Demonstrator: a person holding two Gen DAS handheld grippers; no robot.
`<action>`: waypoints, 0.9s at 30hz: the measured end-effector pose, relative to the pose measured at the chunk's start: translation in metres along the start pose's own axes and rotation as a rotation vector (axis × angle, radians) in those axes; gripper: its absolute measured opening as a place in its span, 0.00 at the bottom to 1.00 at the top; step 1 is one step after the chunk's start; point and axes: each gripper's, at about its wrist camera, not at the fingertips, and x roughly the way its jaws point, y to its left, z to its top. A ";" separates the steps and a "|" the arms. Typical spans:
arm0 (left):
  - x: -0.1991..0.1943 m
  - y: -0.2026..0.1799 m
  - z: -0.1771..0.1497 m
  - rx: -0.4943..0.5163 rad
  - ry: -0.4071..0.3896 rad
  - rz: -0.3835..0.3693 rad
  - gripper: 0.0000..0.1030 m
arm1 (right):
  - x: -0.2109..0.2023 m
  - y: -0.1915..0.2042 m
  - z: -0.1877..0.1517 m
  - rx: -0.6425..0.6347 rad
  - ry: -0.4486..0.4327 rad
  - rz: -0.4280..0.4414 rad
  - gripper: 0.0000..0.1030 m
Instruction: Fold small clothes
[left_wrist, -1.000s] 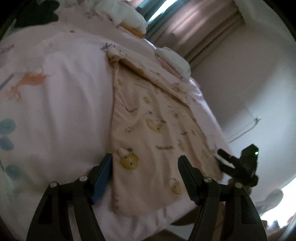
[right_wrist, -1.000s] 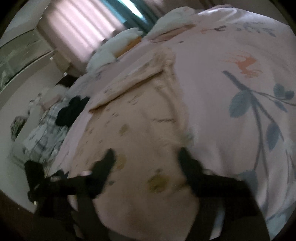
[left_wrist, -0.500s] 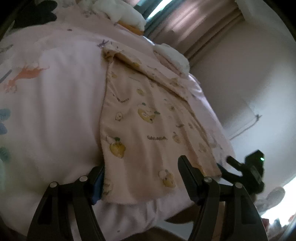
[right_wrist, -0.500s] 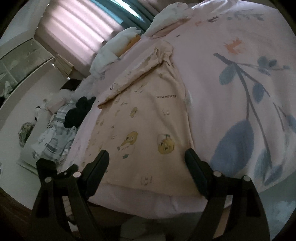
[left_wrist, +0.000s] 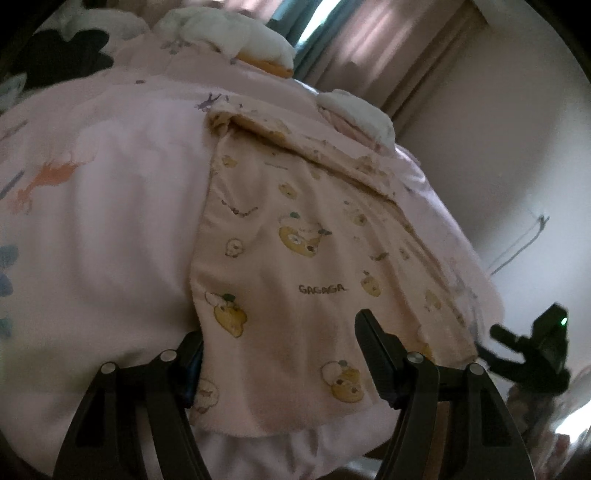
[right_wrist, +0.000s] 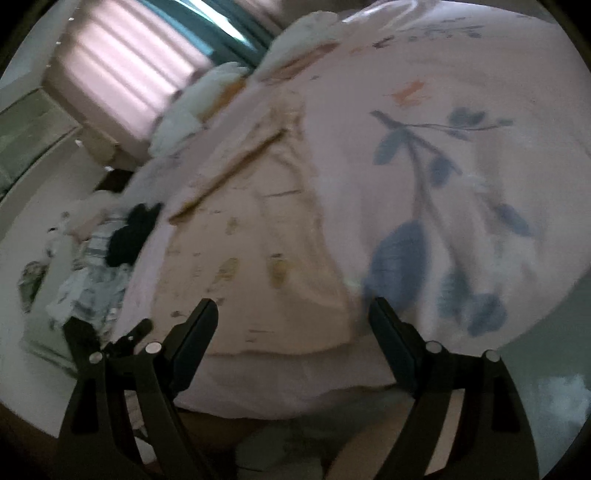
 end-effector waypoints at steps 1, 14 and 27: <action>0.000 0.000 0.000 0.003 -0.001 0.004 0.68 | -0.002 0.000 0.000 -0.002 -0.006 0.001 0.82; 0.000 -0.001 0.000 0.017 0.001 -0.002 0.68 | 0.004 -0.008 0.005 0.002 -0.014 0.033 0.88; 0.000 0.001 -0.001 0.008 -0.007 -0.018 0.68 | 0.038 0.015 -0.004 0.160 0.024 0.410 0.83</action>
